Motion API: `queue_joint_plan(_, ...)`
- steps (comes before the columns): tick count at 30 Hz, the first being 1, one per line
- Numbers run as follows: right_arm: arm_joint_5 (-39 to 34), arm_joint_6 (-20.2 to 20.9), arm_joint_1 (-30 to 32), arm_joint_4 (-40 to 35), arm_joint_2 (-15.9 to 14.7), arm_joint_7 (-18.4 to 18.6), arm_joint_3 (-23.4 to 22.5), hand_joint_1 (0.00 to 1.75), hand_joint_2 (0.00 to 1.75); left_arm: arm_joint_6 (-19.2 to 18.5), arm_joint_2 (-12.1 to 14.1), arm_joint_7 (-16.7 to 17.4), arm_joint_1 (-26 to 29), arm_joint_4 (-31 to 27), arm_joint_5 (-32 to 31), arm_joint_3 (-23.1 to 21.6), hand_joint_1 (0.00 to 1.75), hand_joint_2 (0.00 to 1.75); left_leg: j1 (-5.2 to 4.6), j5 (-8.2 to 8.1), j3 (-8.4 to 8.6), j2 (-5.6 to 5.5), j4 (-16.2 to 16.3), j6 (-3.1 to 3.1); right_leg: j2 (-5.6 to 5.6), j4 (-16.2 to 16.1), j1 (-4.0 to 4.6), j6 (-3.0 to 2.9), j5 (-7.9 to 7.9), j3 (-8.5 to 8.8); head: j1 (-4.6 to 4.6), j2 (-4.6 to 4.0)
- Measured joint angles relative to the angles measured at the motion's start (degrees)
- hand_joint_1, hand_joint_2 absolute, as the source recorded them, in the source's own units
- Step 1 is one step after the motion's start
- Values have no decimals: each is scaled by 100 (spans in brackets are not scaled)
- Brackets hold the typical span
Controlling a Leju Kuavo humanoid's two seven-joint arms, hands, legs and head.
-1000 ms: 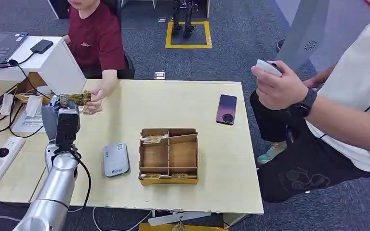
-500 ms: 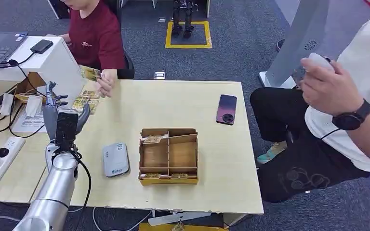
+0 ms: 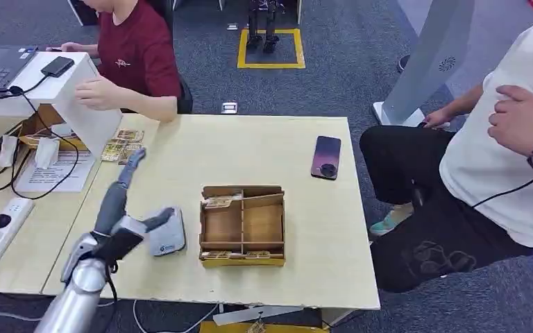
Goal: Pass the card to the sensor for recognition and then transmit it.
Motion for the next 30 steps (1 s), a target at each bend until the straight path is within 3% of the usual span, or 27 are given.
queue_joint_plan(1,0,0,-11,-2,-7,-6,-15,0,175,177,82,57,132,-122,-366,-331,0,175,-1,0,-5,-3,0,0,-3,0,-1,0,0,-2,7,0)
queue_joint_plan(4,0,20,-36,-2,-20,-15,-48,0,175,502,251,134,391,-436,-519,-1000,0,175,-4,-3,-3,17,2,5,15,0,-4,0,3,-6,9,0)
queue_joint_plan(13,-5,17,-29,-2,-46,-39,-88,0,175,821,669,116,595,-794,-963,-1905,0,175,-5,6,0,13,2,5,7,1,-6,1,9,0,9,0)
queue_joint_plan(16,48,37,-35,-2,-50,-17,-88,0,175,1241,754,383,602,-833,-1494,-2101,0,175,-6,6,-1,12,2,5,7,1,-6,2,9,0,9,0)
queue_joint_plan(22,94,57,-39,-2,-55,-50,-85,0,175,1739,885,805,571,-798,-2200,-2258,0,175,-7,6,-1,11,2,5,6,1,-7,2,9,-1,9,0)
queue_joint_plan(25,120,55,-46,-2,-64,-61,-88,0,175,2122,913,1177,498,-615,-2830,-2285,0,175,-7,6,0,11,2,5,6,1,-7,2,9,0,9,0)
queue_joint_plan(30,144,46,-51,-2,-85,-70,-85,0,175,2471,931,1576,354,-194,-3351,-2315,0,175,-7,7,1,11,2,5,7,1,-7,2,11,0,9,0)
